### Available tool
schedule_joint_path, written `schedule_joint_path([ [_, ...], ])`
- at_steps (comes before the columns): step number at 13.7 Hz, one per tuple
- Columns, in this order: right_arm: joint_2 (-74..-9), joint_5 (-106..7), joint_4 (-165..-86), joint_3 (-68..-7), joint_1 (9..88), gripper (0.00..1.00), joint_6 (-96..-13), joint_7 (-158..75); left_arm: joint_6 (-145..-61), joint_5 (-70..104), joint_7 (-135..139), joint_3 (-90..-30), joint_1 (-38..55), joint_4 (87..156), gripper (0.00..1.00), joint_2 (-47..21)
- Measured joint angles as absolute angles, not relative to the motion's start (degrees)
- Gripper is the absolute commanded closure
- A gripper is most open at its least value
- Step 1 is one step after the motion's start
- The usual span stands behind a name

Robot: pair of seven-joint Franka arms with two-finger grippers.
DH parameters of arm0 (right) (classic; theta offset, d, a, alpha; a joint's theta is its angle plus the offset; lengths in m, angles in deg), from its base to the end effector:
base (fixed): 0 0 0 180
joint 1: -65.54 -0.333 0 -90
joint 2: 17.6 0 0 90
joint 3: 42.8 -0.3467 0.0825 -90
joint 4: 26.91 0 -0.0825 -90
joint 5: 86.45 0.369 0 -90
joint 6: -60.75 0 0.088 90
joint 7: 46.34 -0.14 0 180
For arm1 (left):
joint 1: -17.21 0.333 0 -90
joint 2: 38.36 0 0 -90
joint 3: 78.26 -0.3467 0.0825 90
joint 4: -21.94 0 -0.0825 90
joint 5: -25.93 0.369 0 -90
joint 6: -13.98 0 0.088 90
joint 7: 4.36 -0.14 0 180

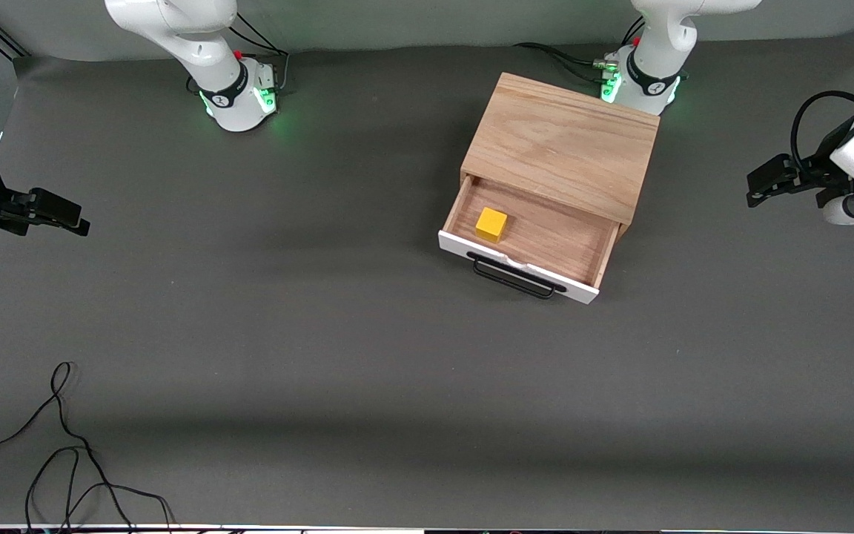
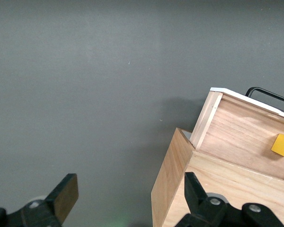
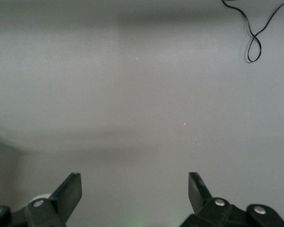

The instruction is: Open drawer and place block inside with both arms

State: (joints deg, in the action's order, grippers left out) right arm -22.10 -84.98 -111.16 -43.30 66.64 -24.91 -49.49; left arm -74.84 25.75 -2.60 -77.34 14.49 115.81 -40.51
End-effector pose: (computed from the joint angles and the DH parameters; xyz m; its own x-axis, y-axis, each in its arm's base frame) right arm 0.5569 -0.0023 0.6182 0.9965 -0.0634 -0.0552 -0.0648 -0.9976 -0.0233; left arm 0.5205 -0.0337 0.6097 0.9982 -0.0327 -0.0507 -0.0327 -0.9995 0.0010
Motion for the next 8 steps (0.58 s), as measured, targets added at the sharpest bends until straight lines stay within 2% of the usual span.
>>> schedule_joint_path([
  [8,-22.3,-85.0,-111.2,-43.4,66.6,0.0,-24.9,-49.5,-74.5,25.7,-2.5,-77.3,14.5,115.8,0.0,-40.5],
])
